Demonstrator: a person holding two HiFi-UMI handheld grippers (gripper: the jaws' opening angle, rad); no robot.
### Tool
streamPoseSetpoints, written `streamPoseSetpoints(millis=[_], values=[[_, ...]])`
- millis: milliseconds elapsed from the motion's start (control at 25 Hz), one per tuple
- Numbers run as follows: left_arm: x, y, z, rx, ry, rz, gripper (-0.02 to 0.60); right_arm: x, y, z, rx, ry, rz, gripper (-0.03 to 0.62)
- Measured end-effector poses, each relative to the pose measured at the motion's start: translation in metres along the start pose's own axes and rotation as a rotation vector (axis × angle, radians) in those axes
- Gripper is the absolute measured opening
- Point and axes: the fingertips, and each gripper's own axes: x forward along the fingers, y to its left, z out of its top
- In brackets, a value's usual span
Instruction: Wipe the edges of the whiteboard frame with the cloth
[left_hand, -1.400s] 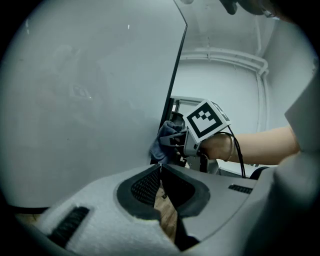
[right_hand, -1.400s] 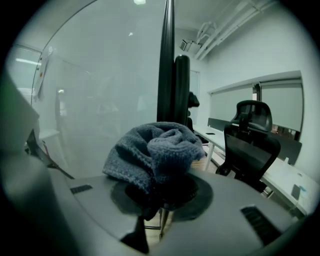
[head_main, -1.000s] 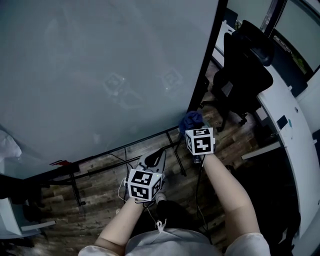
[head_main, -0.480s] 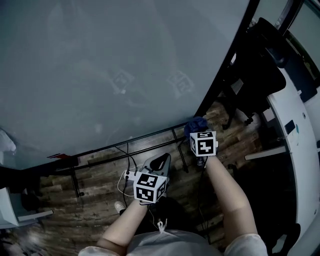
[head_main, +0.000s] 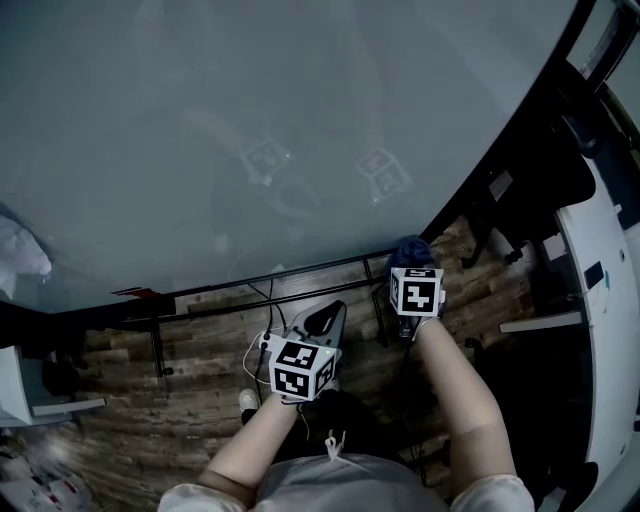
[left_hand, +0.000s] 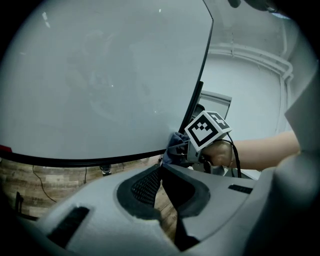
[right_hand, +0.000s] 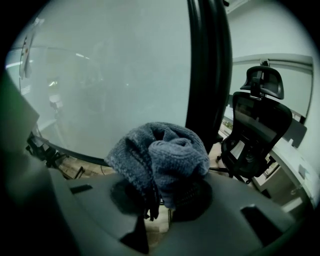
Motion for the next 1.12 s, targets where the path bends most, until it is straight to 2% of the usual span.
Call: streamPoseSetpoints(millis=[160,400,640,960,1120], values=[[-0.018,0.018,-0.005,-0.023,-0.007,0.035,0.025,0.001,0.033,-0.001,-0.011,0.006,0.059,0.077],[-0.061,0.062,-0.018,-0.056,-0.013,0.112,0.025,0.003,0.066,-0.001,-0.025,0.031,0.049,0.077],[-0.100,0.098,0.005,-0.085,-0.091,0.181,0.025,0.001,0.116,0.000,-0.064,0.035,0.082,0.077],[-0.153,0.135,0.004,-0.111,-0.101,0.234,0.025,-0.004,0.184,0.002,-0.074,0.052,0.118,0.077],[-0.191,0.160,0.006,-0.116,-0.109,0.269,0.025,-0.007,0.235,0.003,-0.096,0.070,0.159,0.077]])
